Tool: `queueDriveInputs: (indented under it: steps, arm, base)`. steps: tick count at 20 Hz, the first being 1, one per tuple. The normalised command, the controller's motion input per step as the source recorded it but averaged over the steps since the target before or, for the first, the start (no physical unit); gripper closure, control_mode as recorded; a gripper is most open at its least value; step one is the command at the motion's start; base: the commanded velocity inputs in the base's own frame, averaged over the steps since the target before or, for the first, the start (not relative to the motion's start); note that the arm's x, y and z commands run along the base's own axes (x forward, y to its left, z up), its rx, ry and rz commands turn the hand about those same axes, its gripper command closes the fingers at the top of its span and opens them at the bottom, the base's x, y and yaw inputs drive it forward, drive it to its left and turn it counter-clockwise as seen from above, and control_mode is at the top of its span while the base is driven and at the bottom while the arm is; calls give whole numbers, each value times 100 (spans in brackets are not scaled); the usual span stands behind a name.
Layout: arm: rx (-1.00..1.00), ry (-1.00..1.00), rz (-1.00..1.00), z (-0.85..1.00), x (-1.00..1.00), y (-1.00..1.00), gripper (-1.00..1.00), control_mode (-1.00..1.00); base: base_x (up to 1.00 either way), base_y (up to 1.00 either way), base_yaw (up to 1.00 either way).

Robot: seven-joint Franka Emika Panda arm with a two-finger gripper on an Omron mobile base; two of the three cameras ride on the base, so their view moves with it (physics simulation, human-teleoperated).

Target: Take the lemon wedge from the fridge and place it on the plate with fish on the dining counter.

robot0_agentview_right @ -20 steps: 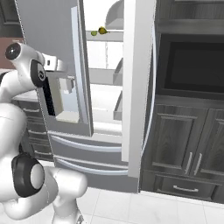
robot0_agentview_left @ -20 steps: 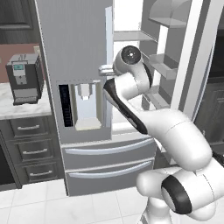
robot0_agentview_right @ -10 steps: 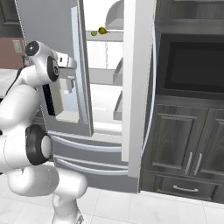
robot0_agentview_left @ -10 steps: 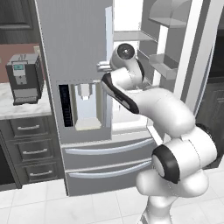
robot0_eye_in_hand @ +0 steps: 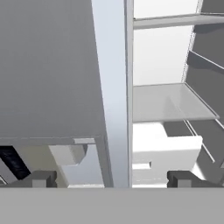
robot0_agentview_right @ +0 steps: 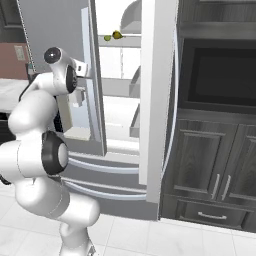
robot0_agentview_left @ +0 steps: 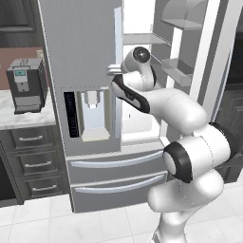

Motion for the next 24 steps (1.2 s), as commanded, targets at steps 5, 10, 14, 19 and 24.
queueDriveInputs:
  steps: [5,10,14,19,24]
  arm:
    - [0,0,0,-11,43,0,-100,-100]
    - [0,0,0,-8,50,0,-100,-100]
    - [0,0,0,-9,46,1,-100,-100]
    - [0,0,0,-14,43,8,-100,-100]
    - [0,0,0,-14,42,2,-100,-100]
  base:
    - [0,0,0]
    - [0,0,0]
    - [0,0,0]
    - [0,0,0]
    - [0,0,0]
